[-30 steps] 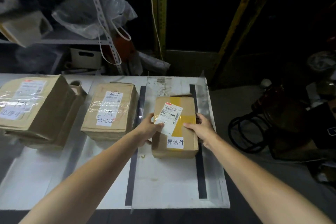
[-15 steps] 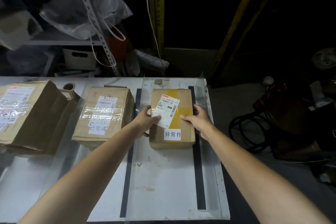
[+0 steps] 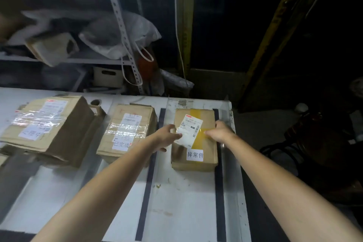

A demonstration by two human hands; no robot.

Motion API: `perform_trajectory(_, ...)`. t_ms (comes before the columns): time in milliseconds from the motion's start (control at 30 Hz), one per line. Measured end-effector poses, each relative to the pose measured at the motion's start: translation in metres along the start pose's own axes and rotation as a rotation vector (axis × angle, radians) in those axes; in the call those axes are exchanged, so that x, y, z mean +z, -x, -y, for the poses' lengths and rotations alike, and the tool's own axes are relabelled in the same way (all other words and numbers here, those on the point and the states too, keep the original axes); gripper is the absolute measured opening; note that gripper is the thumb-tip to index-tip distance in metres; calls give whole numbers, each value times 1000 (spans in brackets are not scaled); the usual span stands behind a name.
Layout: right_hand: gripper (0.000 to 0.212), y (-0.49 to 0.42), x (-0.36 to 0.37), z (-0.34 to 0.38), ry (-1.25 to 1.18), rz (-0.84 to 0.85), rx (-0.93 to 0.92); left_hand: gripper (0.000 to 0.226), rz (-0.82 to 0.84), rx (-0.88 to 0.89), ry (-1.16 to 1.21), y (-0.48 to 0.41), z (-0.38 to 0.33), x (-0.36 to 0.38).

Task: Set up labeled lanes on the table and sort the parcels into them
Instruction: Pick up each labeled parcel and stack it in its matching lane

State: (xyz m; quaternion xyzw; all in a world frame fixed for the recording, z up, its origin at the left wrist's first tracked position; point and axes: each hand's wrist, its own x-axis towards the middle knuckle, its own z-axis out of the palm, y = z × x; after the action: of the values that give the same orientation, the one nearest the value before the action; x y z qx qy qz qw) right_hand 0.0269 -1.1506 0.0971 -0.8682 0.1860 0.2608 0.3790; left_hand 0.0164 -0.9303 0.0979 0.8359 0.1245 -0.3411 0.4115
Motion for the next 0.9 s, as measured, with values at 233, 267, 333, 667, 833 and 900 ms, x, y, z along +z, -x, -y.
perform_trajectory(233, 53, 35, -27, 85, 655, -6, -264, 46, -327, 100, -637, 98, 15, -69)
perform_trajectory(267, 58, 40, -26, 96, 681, 26, -289, 50, -364, 46, -667, 114, 26, -80)
perform_trajectory(333, 65, 54, -13, 121, 726, 64, -350, 49, -428, -68, -682, 152, 53, -104)
perform_trajectory(667, 60, 177, 117, 273, 968, 156, -766, 50, -754, -439, -479, 351, 210, -221)
perform_trajectory(833, 67, 255, 237, 353, 1003, 184, -953, 52, -822, -544, -382, 429, 317, -272)
perform_trajectory(900, 69, 284, 294, 383, 1016, 202, -997, 52, -859, -567, -323, 455, 365, -295)
